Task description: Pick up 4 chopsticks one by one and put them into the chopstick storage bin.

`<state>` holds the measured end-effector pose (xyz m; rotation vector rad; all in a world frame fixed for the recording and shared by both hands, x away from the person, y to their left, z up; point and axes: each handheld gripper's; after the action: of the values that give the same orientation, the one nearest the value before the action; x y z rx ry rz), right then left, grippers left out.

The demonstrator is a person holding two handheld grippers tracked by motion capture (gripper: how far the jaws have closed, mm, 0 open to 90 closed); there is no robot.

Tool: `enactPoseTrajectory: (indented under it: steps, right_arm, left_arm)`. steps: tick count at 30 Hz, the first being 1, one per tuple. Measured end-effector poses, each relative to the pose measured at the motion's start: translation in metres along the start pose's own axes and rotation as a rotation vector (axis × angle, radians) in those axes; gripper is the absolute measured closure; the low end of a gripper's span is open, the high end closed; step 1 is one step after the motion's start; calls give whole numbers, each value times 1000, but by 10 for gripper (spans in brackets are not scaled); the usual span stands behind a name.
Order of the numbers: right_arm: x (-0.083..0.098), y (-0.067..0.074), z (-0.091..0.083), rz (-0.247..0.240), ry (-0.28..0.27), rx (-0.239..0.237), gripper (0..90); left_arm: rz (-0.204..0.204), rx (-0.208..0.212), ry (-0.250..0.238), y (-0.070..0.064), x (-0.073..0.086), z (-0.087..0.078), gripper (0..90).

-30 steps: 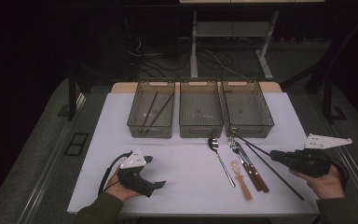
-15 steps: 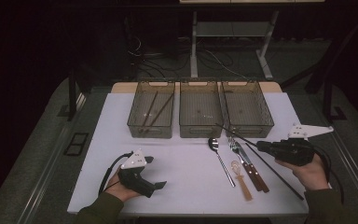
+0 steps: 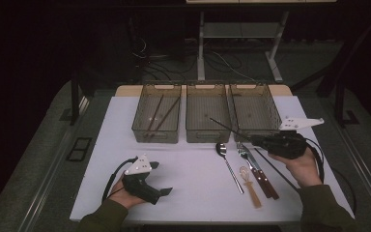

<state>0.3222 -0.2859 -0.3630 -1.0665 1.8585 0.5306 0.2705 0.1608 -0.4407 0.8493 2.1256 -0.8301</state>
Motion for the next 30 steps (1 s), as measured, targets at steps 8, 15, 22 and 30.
enactPoseTrajectory:
  steps: [8,15,22,30]
  right_arm:
    - [-17,-2,26,29,16,16,858]
    - [-33,-5,45,36,10,24,858]
    - [-51,-6,67,29,16,28,858]
    - [-73,-3,91,22,22,28,858]
  left_arm:
    - [-11,2,-3,-1,0,1,0]
    - [-11,4,-4,-1,0,2,0]
    - [-11,3,-4,-1,0,1,0]
    - [-10,5,-4,-1,0,1,0]
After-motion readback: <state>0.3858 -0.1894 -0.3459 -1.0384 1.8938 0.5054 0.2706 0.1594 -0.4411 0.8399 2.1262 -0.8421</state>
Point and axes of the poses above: each handheld gripper's, and its own axes: z roughly forward along the jaws, x roughly out of its underside, y roughly to its left, and after that the axes turned 14 degrees about -z, right-handed
